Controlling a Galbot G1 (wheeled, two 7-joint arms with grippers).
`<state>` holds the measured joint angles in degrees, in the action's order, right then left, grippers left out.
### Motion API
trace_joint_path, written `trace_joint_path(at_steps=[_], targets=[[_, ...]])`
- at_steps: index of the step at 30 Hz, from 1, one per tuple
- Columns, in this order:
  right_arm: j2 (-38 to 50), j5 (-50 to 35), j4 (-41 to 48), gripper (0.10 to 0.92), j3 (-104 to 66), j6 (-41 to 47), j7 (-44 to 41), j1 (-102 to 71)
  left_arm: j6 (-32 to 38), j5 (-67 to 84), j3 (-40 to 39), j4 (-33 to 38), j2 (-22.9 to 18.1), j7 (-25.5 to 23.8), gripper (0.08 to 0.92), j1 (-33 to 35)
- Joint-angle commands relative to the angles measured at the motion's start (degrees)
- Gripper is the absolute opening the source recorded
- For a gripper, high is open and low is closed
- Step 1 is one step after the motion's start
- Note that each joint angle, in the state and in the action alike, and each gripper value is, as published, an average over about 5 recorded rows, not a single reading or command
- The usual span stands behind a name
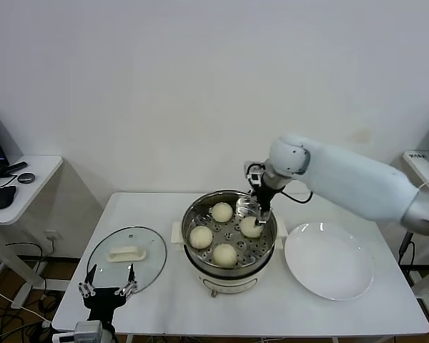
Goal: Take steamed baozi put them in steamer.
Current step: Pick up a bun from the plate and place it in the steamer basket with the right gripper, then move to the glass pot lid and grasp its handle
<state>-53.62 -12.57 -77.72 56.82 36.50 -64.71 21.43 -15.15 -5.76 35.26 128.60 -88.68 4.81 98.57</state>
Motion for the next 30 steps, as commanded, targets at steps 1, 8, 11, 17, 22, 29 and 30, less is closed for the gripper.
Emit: trace_joint_path(at_steps=[1, 8, 11, 17, 22, 29, 30], targets=[[14.7, -7.5, -7.7, 0.823, -16.9, -2.1, 3.0, -3.5, 0.3, 0.8, 0.6, -0.9, 0.0, 0.9, 0.823, -0.6], [24.3, -13.4, -10.8, 0.823, -37.2, -6.6, 14.5, -22.0, 1.3, 0.7, 0.3, -0.4, -0.2, 1.0, 0.823, 0.3], [26.0, -18.8, -11.0, 0.823, -51.4, -13.2, 25.4, -36.6, 3.0, 1.2, -0.5, -0.5, -0.2, 1.2, 0.823, 0.6], [17.8, -24.0, -13.5, 0.823, -79.1, -22.9, 41.3, -64.5, 7.3, 2.2, -0.9, -0.5, 0.0, 0.9, 0.823, 0.3], [2.3, -23.8, -14.6, 0.823, -93.8, -30.1, 50.1, -77.3, 9.9, 2.5, -0.4, -0.3, 0.3, 0.5, 0.823, -0.8], [-15.1, -22.5, -15.4, 0.823, -102.4, -36.0, 57.1, -87.2, 13.1, -2.3, 1.1, -3.0, 2.1, -3.8, 0.823, -2.9], [-16.6, -22.3, -15.8, 0.823, -102.9, -36.5, 57.7, -89.0, 13.8, -4.0, 1.4, -3.8, 2.3, -4.2, 0.823, -3.4]])
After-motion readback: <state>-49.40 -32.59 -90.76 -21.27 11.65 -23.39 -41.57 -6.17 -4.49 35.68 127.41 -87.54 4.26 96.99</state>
